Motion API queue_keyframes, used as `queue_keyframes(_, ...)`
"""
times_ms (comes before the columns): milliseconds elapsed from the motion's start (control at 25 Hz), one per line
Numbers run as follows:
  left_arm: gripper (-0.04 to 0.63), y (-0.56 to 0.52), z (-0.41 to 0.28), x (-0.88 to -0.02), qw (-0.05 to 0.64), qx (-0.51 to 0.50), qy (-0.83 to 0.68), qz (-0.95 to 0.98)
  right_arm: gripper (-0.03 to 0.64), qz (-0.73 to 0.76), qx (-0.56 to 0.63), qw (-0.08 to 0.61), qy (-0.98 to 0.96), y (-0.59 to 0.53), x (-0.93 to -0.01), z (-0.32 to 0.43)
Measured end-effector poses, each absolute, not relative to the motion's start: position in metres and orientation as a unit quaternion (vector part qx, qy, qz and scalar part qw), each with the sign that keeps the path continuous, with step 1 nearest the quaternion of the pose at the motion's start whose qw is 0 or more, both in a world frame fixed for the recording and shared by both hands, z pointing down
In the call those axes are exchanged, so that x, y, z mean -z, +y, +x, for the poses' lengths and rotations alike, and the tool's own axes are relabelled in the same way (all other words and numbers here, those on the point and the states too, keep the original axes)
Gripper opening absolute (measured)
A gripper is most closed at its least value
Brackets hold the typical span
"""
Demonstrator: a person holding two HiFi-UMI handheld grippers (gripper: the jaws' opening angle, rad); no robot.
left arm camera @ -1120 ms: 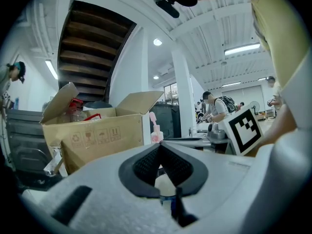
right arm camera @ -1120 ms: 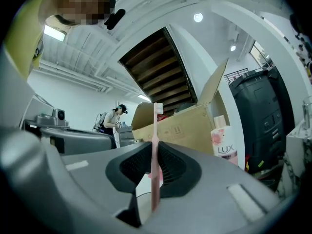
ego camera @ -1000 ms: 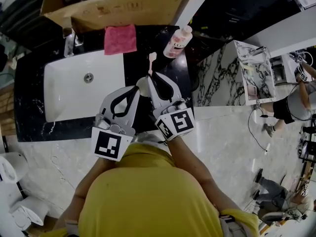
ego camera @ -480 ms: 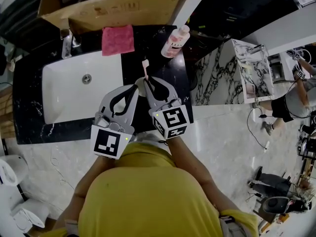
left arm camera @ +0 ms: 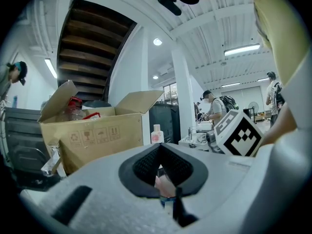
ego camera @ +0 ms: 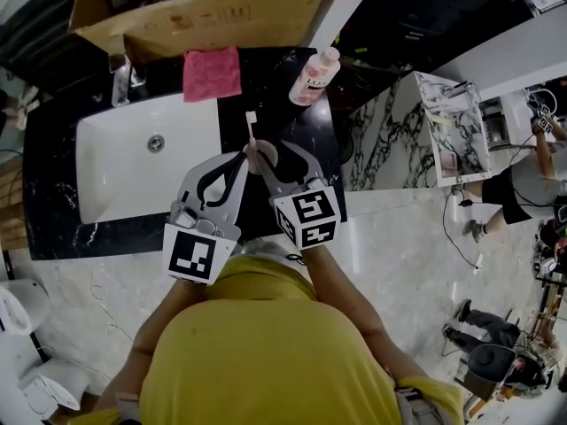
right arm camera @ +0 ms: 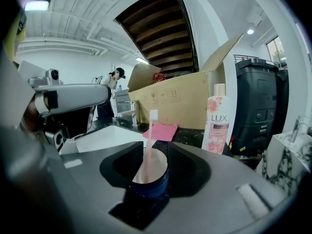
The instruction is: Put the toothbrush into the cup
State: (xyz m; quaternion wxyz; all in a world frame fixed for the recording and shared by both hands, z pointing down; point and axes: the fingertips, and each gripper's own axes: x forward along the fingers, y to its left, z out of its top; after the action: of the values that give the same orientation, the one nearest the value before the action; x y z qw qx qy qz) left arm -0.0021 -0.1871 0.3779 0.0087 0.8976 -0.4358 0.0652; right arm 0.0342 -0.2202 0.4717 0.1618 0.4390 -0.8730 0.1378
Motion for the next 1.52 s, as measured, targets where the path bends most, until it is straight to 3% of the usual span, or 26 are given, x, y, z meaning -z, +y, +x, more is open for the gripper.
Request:
queue_keyframes(120,0.003,-0.188,-0.002,-0.379,0.01,-0.064,-0.434,0.899,0.163,0.455,-0.135,0.149,-0.868,-0.219,-0.463,0.045)
queue_keyframes(320,0.003,-0.189,0.0,-0.373,0.011,-0.056,-0.434,0.899,0.044,0.499,-0.095,0.116,-0.853,-0.22,-0.435,0.066)
queue_keyframes(440,0.003,-0.191,0.002,-0.364,0.0,-0.049,-0.432,0.9,0.008,0.519,-0.06,0.092,-0.848,-0.22,-0.411,0.076)
queue_keyframes(1040,0.003,-0.203,0.01,-0.277,-0.033,0.0,-0.462,0.886,0.012,0.573,0.054,0.011,-0.817,-0.207,-0.277,0.123)
queue_keyframes(1520,0.003,-0.181,0.023,-0.272,-0.047,-0.001,-0.491,0.87,0.012,0.552,0.055,-0.001,-0.832,-0.187,-0.281,0.14)
